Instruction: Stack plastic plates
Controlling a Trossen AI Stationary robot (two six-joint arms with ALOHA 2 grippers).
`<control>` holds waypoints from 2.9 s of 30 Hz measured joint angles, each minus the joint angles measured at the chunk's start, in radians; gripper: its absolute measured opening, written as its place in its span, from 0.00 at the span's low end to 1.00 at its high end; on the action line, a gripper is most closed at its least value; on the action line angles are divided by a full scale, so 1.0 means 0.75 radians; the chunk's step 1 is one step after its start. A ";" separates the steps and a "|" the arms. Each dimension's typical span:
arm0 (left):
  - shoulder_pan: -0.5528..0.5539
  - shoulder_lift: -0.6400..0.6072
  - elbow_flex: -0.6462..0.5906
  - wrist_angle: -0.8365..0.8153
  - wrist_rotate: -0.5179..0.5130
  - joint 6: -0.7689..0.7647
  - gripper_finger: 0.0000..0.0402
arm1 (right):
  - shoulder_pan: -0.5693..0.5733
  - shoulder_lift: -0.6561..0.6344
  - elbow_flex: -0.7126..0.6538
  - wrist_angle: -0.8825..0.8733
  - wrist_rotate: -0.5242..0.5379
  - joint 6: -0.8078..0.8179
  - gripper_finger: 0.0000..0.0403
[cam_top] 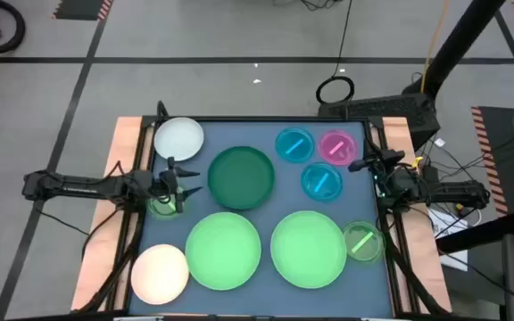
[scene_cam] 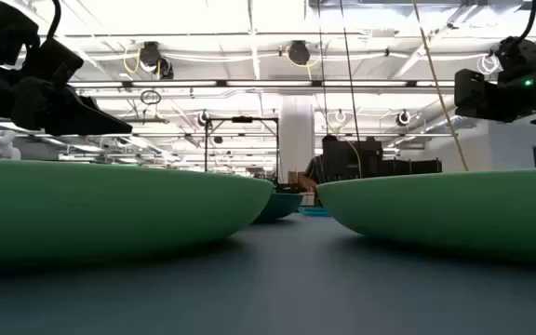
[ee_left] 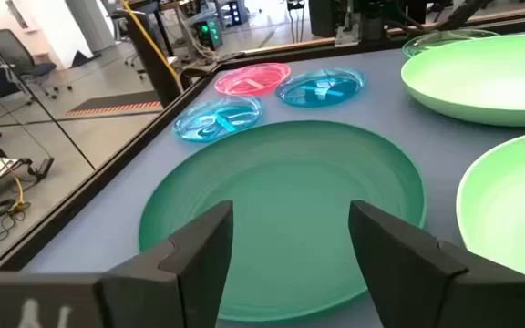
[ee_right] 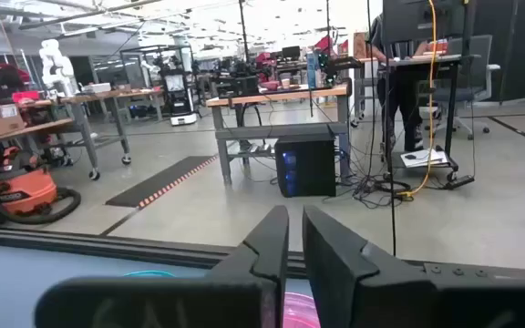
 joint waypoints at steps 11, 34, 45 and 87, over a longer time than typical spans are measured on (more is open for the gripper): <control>0.000 0.000 0.000 0.000 0.000 0.000 0.56 | 0.000 0.000 0.000 0.000 0.000 0.000 0.08; 0.000 0.000 0.000 0.000 0.000 0.000 0.56 | 0.000 0.000 0.000 0.000 0.000 0.000 0.08; 0.000 0.000 0.000 0.000 0.000 0.000 0.56 | 0.000 0.000 0.000 0.000 0.000 0.000 0.08; 0.000 0.000 0.000 0.348 0.000 -0.409 0.56 | 0.000 0.000 0.016 0.011 -0.145 0.357 0.08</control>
